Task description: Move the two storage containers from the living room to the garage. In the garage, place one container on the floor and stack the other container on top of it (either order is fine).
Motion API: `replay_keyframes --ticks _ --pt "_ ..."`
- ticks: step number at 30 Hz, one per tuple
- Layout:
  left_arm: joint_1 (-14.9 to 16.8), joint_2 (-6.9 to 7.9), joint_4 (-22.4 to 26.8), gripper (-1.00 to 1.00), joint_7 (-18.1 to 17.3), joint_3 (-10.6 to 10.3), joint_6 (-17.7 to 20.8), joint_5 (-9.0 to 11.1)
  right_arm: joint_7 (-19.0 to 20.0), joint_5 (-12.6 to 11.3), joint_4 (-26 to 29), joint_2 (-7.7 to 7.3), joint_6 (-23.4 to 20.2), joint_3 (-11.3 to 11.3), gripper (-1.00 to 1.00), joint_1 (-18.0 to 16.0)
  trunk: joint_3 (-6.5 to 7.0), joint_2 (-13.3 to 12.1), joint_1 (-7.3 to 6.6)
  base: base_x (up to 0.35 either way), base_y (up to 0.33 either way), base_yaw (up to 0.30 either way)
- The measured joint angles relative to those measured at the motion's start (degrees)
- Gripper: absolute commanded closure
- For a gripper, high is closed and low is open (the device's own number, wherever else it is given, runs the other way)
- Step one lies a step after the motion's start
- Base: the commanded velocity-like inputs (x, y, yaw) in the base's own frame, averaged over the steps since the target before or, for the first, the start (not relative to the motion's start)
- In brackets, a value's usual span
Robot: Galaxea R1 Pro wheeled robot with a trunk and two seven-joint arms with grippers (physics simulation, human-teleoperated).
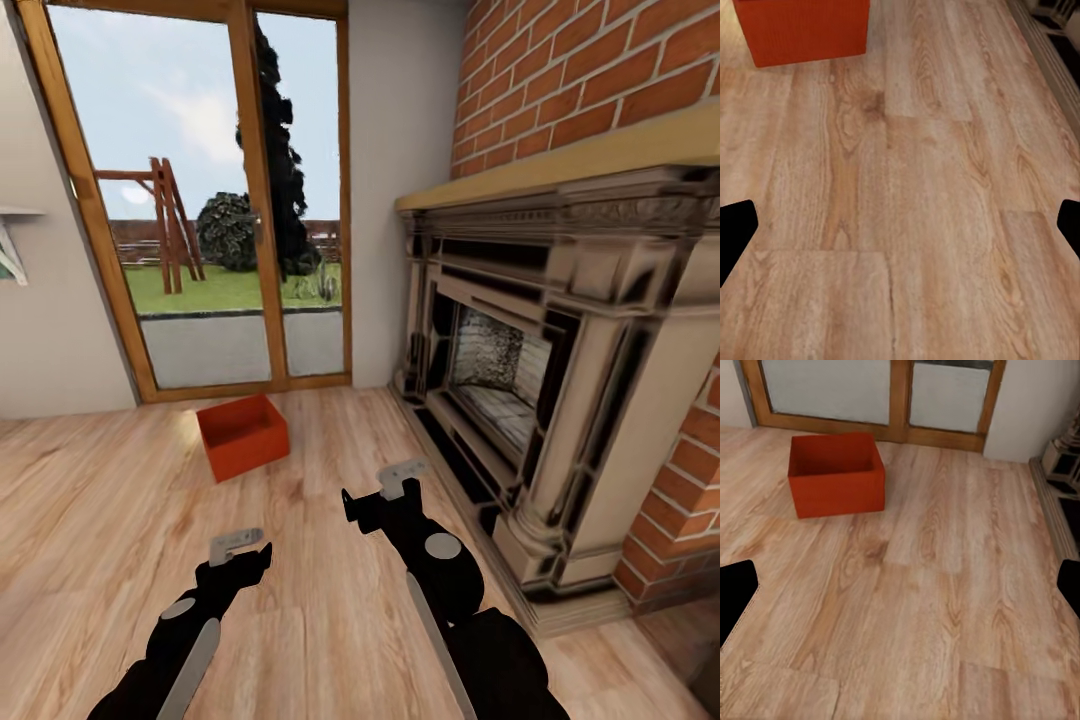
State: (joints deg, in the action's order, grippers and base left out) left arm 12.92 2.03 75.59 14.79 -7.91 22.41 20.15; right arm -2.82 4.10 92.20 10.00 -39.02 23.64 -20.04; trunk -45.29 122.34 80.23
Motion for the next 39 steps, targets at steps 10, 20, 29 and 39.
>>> replay_keyframes --ticks 10,20,29,39 --pt "0.0 0.01 0.07 -1.0 0.06 -0.01 0.0 0.01 0.01 -0.05 0.0 0.0 0.08 0.0 -1.0 0.0 0.0 0.0 0.0 0.338 0.0 0.062" --pt "0.0 0.02 -0.08 -1.0 0.06 0.0 0.09 0.06 -0.02 -0.06 0.0 0.0 -0.01 0.09 -1.0 0.0 0.0 0.0 0.0 0.338 0.0 0.001" --pt "0.0 -0.01 0.0 -1.0 0.06 0.0 0.1 0.04 -0.06 -0.11 -0.09 0.0 -0.36 0.03 -1.0 0.0 0.0 0.0 0.0 0.338 0.0 0.076" --pt "0.0 0.07 1.52 -1.0 0.36 -0.21 -0.09 -0.02 -0.16 0.06 -1.75 0.0 -6.43 -0.17 -1.0 0.0 0.0 0.0 0.0 0.338 0.0 0.207"
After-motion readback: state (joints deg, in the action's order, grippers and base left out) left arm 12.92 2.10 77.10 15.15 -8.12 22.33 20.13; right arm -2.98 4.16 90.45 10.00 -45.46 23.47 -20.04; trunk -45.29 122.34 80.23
